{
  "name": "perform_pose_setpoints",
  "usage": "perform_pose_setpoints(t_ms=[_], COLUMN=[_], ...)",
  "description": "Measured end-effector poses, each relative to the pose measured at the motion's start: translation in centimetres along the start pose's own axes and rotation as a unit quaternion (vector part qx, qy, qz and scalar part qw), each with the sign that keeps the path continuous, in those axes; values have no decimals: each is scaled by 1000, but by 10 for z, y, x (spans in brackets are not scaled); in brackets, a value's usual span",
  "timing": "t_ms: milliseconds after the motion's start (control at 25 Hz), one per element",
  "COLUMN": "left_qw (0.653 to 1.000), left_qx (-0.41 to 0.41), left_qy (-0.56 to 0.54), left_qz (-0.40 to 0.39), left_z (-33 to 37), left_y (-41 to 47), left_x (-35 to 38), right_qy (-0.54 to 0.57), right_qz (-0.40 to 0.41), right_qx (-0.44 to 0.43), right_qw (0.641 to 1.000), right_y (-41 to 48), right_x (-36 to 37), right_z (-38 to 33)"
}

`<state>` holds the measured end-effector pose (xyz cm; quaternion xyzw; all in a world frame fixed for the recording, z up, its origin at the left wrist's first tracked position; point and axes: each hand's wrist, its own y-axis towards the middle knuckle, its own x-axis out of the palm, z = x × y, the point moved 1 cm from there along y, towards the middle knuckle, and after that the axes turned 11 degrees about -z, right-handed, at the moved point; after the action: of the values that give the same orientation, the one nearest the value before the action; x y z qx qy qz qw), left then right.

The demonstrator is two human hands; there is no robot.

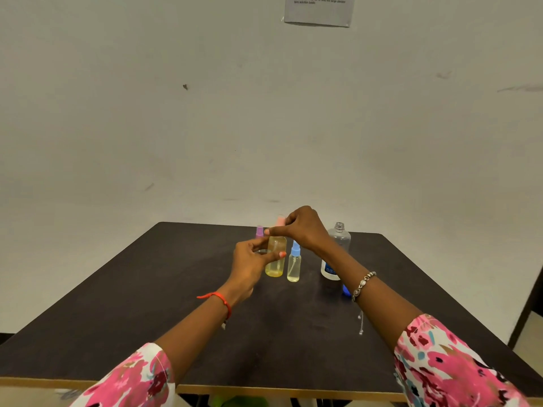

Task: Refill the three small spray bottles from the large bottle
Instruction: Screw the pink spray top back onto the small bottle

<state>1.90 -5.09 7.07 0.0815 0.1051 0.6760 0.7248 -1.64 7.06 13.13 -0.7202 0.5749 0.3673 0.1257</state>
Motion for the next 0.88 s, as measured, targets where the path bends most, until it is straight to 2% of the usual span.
perform_pose_setpoints(t_ms=[120,200,400,480,560,880], left_qw=[1000,1000,1000,1000,1000,1000], left_qx=[13,15,-1,2,6,22], left_qy=[7,3,-2,0,0,7], left_qz=[5,3,6,-4,-8,13], left_z=[1,1,1,3,2,0], left_y=[-1,-2,1,0,0,-2], left_x=[3,3,-4,-6,-7,-7], right_qy=[-22,-32,29,48,61,38], right_qz=[34,29,-112,-129,-115,22], right_qx=[-4,-2,-29,-48,-49,-35], right_qw=[999,999,993,989,990,998], right_y=[0,1,-1,-1,-2,-5], right_x=[5,7,-9,-13,-11,10], right_z=[1,2,-4,-3,-2,-6])
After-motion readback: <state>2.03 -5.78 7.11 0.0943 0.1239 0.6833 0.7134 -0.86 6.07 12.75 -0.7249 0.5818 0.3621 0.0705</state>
